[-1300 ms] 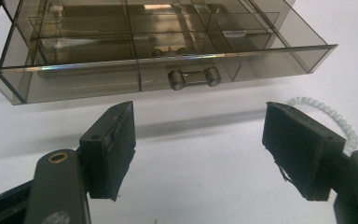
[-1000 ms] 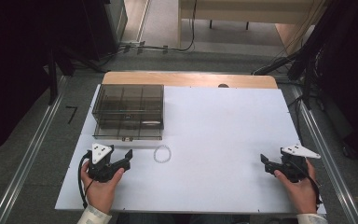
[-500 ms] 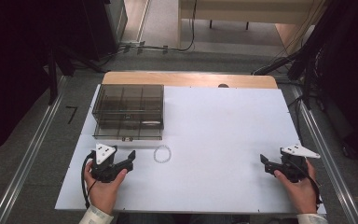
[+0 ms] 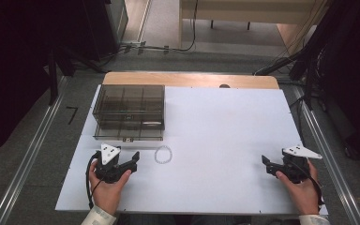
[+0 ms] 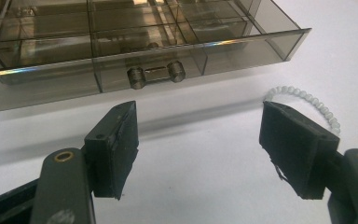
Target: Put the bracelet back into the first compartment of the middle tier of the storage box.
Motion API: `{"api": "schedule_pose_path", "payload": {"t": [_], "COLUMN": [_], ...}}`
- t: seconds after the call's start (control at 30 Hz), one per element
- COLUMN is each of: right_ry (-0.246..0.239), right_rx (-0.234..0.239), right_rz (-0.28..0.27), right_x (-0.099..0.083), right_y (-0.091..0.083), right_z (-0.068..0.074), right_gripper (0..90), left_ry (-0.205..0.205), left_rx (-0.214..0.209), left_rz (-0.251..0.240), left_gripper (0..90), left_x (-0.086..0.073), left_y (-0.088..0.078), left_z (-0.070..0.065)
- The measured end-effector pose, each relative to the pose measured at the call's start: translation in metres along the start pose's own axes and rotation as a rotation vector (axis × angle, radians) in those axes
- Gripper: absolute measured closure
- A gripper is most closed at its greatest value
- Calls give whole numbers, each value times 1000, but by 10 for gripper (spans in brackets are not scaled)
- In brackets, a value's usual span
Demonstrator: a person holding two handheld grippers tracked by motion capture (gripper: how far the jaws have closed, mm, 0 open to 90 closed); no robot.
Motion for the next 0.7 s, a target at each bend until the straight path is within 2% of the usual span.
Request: {"api": "schedule_pose_path", "payload": {"t": [0.7], "right_ry": [1], "right_rx": [4], "right_rz": [4], "right_x": [0], "right_y": [1], "right_z": [0], "right_gripper": [156], "left_ry": [28], "left_rx": [2], "left_rz": [24], "left_gripper": [286], "left_x": [0], "left_y": [12], "left_z": [-9]}}
Point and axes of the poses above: each handheld gripper's, and its own axes: y roughly forward along the jaws, x roughly out of its top, z roughly to its left, the point moved 8 cm from there along y, roughly forward along the jaws, and after that the axes turned 6 degrees about z, right-handed, at the moved point
